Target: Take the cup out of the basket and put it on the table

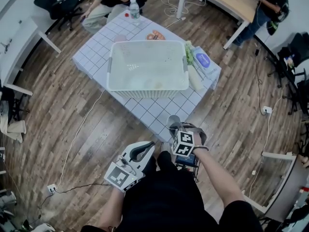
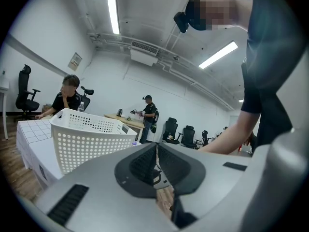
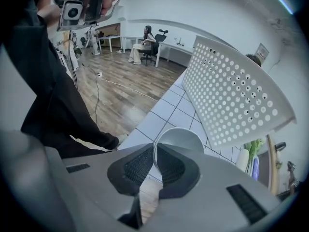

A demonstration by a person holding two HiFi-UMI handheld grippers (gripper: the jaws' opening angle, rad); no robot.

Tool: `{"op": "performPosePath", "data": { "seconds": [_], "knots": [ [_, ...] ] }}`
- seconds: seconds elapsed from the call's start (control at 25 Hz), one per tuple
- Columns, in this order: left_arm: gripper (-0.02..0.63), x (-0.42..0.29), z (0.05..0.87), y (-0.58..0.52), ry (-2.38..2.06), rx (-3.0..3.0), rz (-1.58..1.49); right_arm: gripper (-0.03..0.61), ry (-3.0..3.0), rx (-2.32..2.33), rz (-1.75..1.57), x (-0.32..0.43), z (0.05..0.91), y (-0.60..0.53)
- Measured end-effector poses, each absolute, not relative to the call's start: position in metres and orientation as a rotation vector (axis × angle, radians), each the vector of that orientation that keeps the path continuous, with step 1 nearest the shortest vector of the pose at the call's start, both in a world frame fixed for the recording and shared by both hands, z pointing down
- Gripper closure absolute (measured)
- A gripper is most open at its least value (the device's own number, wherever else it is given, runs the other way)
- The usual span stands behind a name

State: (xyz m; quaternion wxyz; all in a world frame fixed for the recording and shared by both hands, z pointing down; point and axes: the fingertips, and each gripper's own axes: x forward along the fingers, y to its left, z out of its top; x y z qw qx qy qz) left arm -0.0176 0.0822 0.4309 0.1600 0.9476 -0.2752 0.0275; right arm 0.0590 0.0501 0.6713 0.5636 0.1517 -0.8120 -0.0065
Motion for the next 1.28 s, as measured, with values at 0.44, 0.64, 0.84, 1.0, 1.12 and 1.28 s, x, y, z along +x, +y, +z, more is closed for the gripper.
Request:
{"op": "performPosePath", "data": {
  "seconds": [0.44, 0.64, 0.84, 1.0, 1.12, 1.28],
  "knots": [
    [0.604, -0.016, 0.431, 0.081, -0.783, 2.727, 0.084, 0.518, -1.948, 0.381, 0.017, 0.058, 0.665, 0.05],
    [0.604, -0.016, 0.431, 0.079, -0.787, 2.727, 0.074, 0.411, -1.96, 0.378, 0.01, 0.055, 0.665, 0.053],
    [0.604, -0.015, 0.431, 0.078, -0.785, 2.727, 0.074, 0.411, -1.963, 0.383, 0.005, 0.055, 0.663, 0.053],
    [0.604, -0.017, 0.431, 0.077, -0.785, 2.72, 0.072, 0.411, -1.978, 0.408, 0.005, 0.055, 0.653, 0.05],
    [0.604, -0.018, 0.43, 0.077, -0.789, 2.721, 0.07, 0.411, -2.009, 0.435, 0.014, 0.056, 0.64, 0.049],
    [0.604, -0.018, 0.43, 0.076, -0.791, 2.723, 0.069, 0.411, -2.087, 0.466, 0.049, 0.052, 0.618, 0.053]
  ]
}}
